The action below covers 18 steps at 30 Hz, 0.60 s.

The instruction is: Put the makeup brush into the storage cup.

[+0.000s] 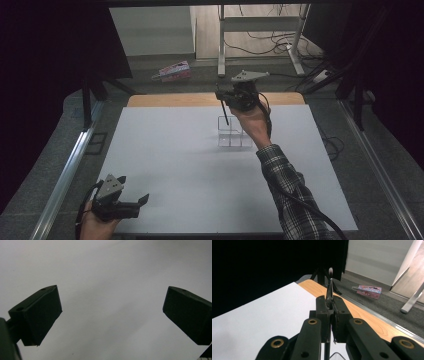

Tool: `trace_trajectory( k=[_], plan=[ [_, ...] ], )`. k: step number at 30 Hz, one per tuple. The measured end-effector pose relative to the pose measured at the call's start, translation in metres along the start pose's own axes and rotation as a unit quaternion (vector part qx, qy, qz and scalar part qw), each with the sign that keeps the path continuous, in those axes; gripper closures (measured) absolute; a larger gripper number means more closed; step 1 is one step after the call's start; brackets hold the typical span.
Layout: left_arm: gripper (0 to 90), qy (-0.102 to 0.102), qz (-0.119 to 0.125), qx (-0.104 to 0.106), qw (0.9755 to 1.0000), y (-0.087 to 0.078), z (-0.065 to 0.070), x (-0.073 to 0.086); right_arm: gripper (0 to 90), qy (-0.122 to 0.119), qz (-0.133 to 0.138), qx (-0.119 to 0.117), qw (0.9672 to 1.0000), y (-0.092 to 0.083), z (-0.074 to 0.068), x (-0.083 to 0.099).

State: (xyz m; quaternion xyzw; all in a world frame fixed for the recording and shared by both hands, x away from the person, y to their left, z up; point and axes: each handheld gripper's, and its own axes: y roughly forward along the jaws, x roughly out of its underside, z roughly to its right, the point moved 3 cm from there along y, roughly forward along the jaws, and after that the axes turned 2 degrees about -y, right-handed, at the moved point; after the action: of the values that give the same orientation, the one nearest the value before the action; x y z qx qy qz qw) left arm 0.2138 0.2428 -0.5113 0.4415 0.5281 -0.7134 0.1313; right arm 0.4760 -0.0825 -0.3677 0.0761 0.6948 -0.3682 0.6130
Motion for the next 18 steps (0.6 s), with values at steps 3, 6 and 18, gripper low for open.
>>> trace_trajectory(
  k=[3, 6, 18],
  plan=[
    [2.5, 0.001, 0.000, 0.000, 1.0000, 0.000, 0.000, 0.000, 84.7, 0.000, 0.000, 0.003, 1.0000, 0.004, 0.001, 0.001],
    [2.5, 0.000, 0.001, 0.000, 1.0000, 0.000, 0.000, 0.000, 84.7, 0.000, 0.000, 0.005, 1.0000, 0.008, 0.002, 0.002],
    [2.5, 0.002, -0.001, -0.001, 1.0000, 0.001, 0.001, 0.000, 84.7, -0.003, -0.005, 0.016, 0.9999, 0.019, 0.008, 0.009]
  ],
)
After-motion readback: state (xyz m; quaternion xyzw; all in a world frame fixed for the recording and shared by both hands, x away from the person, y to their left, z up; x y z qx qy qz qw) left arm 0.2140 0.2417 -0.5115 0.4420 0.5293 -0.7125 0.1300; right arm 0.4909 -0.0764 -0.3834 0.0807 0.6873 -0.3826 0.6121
